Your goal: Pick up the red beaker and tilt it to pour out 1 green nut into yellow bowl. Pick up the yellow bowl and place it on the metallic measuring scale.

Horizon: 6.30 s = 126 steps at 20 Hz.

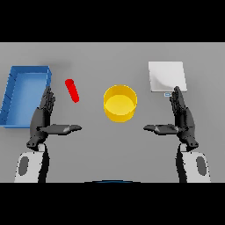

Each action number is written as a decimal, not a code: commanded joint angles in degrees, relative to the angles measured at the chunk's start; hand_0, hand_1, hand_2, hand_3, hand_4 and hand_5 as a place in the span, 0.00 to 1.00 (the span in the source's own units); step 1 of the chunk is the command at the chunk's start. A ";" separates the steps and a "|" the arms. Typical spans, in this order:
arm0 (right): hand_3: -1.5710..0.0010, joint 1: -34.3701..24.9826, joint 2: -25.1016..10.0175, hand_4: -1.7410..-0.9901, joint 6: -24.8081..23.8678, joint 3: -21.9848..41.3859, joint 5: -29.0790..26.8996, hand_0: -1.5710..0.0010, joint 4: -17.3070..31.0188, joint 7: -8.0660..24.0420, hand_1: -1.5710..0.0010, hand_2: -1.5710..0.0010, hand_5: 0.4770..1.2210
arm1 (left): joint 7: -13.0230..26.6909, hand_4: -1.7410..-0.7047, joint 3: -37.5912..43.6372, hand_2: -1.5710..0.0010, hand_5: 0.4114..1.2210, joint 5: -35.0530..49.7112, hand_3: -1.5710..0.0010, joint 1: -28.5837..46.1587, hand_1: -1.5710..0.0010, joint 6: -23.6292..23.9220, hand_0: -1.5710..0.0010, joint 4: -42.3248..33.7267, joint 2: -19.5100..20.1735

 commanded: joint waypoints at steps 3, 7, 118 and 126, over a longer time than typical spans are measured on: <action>1.00 -0.50 0.08 0.66 -0.18 -0.03 0.06 1.00 0.34 0.29 1.00 1.00 0.27 | 0.45 0.52 0.42 1.00 0.30 0.21 1.00 -0.91 1.00 0.06 1.00 0.68 0.27; 1.00 1.15 -2.29 0.66 -1.41 2.27 5.94 1.00 -1.52 -3.96 1.00 1.00 0.27 | 0.38 0.52 -0.80 1.00 0.30 -2.15 1.00 -0.90 1.00 -0.33 1.00 0.14 2.06; 1.00 5.00 -3.24 0.79 -4.40 6.52 15.35 1.00 -7.16 -5.70 1.00 1.00 0.21 | -5.57 0.02 -77.77 0.00 1.00 -67.37 0.00 -79.21 0.00 -13.82 0.00 51.82 10.28; 1.00 4.75 -2.52 0.78 -4.30 7.38 15.55 1.00 -7.33 -7.53 1.00 1.00 0.24 | -9.29 0.01 -76.35 0.00 1.00 -63.99 0.13 -91.62 0.00 -10.65 0.00 57.83 14.89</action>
